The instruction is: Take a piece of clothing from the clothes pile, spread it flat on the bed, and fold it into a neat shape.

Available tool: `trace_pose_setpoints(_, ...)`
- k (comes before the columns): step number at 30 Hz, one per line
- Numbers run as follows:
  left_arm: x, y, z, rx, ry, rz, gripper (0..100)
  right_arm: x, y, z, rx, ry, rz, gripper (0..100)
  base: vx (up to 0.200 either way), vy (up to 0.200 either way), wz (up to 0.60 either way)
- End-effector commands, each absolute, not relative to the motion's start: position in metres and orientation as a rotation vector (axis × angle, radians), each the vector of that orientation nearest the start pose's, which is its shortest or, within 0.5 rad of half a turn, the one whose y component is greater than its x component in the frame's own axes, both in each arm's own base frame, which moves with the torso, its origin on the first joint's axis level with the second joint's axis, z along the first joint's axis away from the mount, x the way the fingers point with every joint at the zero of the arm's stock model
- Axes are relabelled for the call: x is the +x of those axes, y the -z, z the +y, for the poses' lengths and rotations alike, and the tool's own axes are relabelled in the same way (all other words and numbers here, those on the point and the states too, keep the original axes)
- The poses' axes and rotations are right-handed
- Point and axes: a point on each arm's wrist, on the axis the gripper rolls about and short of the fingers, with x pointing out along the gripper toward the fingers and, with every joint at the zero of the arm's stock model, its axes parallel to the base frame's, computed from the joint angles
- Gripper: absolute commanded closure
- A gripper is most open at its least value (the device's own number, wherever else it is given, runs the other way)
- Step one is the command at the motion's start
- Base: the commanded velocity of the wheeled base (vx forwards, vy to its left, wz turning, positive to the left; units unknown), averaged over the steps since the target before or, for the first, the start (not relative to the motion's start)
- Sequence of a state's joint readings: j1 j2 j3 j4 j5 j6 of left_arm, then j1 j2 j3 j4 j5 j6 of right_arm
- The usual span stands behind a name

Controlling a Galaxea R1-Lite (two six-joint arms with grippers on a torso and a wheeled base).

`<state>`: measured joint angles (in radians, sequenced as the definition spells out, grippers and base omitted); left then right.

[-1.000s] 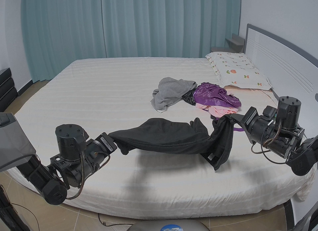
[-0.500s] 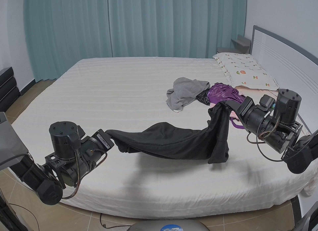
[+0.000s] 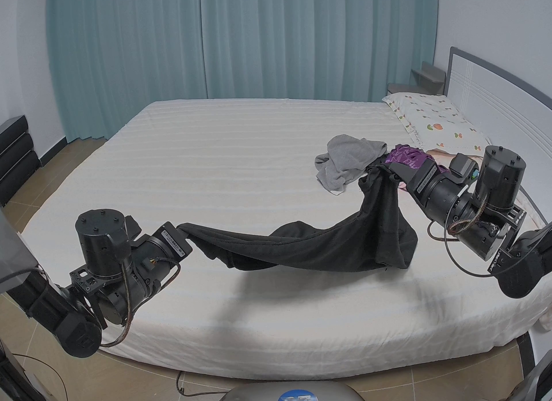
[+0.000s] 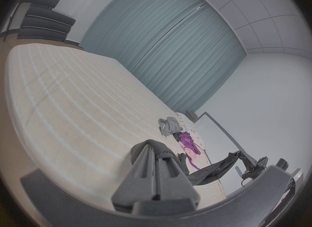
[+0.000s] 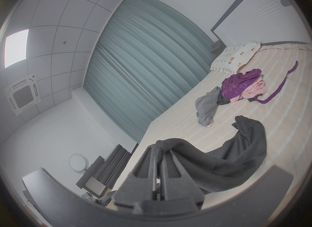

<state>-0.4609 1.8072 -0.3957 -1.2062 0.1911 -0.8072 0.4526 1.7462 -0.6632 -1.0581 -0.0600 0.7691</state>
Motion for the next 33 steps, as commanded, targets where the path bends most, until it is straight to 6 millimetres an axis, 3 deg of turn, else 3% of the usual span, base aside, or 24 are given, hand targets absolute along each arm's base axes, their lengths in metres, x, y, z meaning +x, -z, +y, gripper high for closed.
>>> trace_pose_setpoints(1, 0.2429, -0.1138, -0.1156, -0.737, 0.177, 0.282, 100, 0.2731, -0.1729, 0.1349, 0.754, -0.370, 0.180, 100, 0.000, 0.200, 0.00)
trace_pose_setpoints(15, 0.2418, -0.1118, -0.1151, -0.734, 0.175, 0.290, 100, 0.2751, -0.1768, 0.1340, 0.752, -0.363, 0.159, 100, 0.000, 0.200, 0.00)
trace_pose_setpoints(33, 0.2423, -0.1090, -0.1158, -0.730, 0.174, 0.301, 100, 0.2779, -0.1669, 0.1259, 0.760, -0.335, 0.191, 100, 0.000, 0.189, 0.00)
